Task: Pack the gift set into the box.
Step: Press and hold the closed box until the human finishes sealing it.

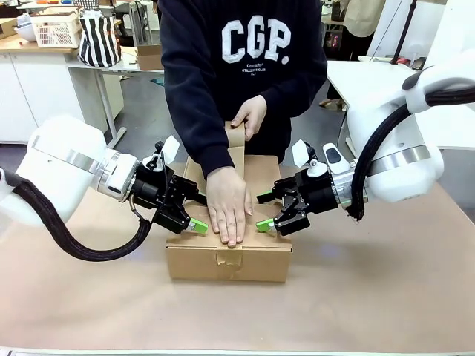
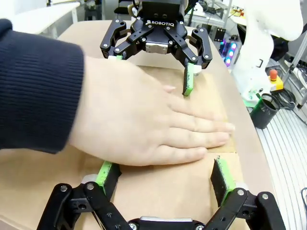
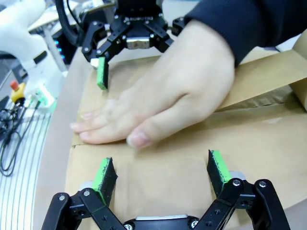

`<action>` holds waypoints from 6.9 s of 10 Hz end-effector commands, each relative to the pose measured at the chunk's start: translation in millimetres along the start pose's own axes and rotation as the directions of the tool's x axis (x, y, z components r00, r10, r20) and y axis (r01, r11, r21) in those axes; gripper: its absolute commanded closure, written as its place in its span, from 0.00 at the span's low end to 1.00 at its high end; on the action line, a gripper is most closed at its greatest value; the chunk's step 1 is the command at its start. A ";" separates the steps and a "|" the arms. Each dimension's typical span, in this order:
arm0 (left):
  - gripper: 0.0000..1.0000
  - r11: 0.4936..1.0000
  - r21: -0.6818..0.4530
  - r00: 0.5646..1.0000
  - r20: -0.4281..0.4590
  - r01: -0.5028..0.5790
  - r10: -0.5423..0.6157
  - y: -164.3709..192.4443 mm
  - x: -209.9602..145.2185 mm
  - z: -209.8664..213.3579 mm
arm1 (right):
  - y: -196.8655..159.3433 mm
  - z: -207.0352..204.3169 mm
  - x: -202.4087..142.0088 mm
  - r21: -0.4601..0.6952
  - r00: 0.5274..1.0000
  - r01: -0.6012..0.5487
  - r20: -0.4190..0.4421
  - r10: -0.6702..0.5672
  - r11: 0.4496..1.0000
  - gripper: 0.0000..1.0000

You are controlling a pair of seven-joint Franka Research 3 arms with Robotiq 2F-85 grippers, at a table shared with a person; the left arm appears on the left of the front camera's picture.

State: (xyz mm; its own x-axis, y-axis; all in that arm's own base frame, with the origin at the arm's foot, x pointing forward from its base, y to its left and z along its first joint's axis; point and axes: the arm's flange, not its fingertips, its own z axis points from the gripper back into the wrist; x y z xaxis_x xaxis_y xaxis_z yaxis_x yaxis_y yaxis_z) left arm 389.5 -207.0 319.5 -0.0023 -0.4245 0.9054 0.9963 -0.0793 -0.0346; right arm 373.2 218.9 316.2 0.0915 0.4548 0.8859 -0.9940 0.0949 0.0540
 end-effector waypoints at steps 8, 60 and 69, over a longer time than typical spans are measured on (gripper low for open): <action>0.00 1.000 -0.002 1.000 0.000 -0.003 0.003 -0.3 -1.6 -0.6 | 1.6 -0.6 -2.2 -0.009 1.000 -0.003 -0.016 0.003 1.000 0.00; 0.00 0.988 -0.110 0.973 0.191 -0.107 0.127 -7.5 24.8 20.1 | 3.1 20.7 7.7 0.154 0.921 0.276 0.240 -0.307 0.949 0.00; 0.00 0.270 -0.560 0.070 0.352 -0.783 0.934 -68.1 1.8 154.9 | -5.6 164.3 23.3 0.406 0.325 0.845 0.126 -0.937 0.348 0.00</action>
State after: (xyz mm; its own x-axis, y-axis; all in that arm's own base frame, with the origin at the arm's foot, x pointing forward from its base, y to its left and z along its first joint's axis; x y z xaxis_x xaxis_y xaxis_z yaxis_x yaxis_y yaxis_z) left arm 385.9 -69.8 389.9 0.9534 0.1445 0.2650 0.2895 -0.1900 -0.9381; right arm 381.5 99.2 409.5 0.9523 -0.0357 0.3031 -0.2996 0.0798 0.9507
